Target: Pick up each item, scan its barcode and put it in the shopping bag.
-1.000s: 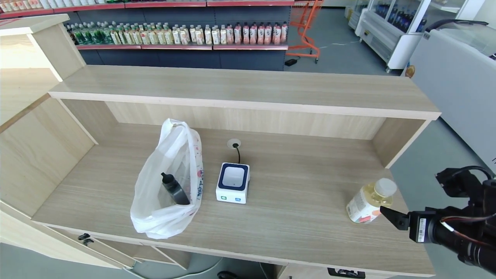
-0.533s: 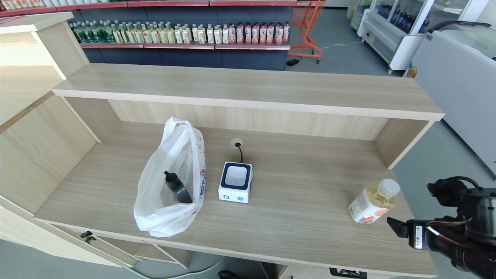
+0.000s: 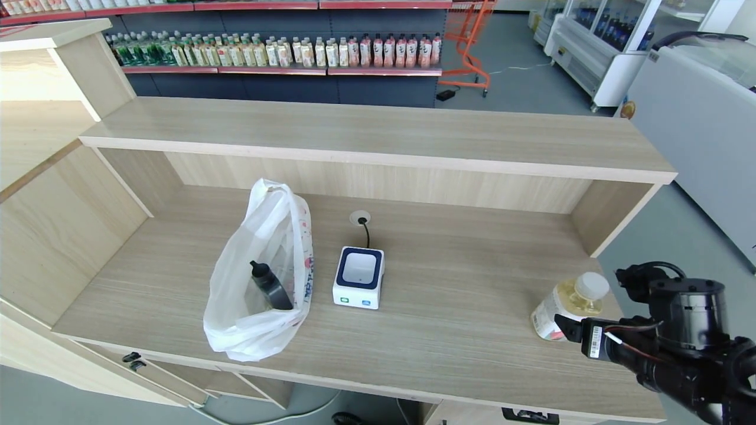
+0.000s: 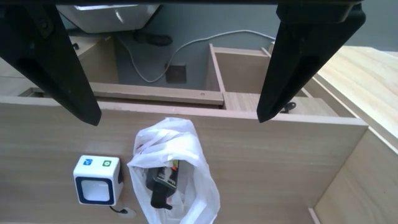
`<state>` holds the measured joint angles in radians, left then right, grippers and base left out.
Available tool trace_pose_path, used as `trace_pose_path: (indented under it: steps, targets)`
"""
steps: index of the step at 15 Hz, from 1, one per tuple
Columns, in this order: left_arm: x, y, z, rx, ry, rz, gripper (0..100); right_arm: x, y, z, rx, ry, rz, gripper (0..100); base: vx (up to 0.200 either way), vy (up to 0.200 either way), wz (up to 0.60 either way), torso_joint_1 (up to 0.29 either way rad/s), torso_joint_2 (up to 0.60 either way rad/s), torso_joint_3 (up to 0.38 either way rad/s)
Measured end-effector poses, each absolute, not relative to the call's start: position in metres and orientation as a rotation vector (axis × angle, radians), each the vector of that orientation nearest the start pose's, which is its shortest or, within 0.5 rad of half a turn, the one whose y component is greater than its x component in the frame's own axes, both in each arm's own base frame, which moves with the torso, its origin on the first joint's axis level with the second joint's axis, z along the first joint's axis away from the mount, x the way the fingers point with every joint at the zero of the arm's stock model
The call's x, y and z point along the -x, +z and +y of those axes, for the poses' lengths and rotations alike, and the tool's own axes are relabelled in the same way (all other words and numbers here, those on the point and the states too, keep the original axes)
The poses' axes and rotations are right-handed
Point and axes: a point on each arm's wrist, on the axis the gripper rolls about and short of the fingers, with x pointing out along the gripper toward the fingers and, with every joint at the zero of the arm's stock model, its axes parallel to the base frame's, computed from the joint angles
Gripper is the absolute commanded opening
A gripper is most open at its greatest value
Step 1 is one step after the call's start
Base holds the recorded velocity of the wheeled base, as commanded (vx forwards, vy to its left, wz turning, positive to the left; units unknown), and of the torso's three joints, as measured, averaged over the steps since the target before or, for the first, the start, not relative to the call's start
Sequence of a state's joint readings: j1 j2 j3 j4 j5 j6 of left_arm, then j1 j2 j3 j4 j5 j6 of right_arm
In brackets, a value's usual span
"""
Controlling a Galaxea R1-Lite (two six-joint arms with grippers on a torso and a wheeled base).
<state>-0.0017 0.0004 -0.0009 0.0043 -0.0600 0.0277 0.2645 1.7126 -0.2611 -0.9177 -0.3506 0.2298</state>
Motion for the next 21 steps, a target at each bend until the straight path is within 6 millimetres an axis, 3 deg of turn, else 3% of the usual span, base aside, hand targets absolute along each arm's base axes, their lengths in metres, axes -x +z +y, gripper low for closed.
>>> trace_pose_path:
  steps: [9, 20, 21]
  targets:
    - [0.023, 0.075, -0.001, -0.027, -0.062, 0.003, 100, -0.262, 0.042, 0.062, -0.013, -0.079, 0.458, 100, 0.0, 0.0, 0.0, 0.0, 0.0, 0.0]
    - [0.023, 0.075, -0.001, -0.028, -0.062, 0.003, 100, -0.291, 0.034, 0.071, 0.091, -0.002, 0.397, 100, 0.0, 0.0, 0.0, 0.0, 0.0, 0.0]
    - [0.023, 0.075, -0.001, -0.027, -0.062, 0.003, 100, -0.293, 0.034, 0.071, 0.099, 0.002, 0.393, 0, 0.0, 0.0, 0.0, 0.0, 0.0, 0.0]
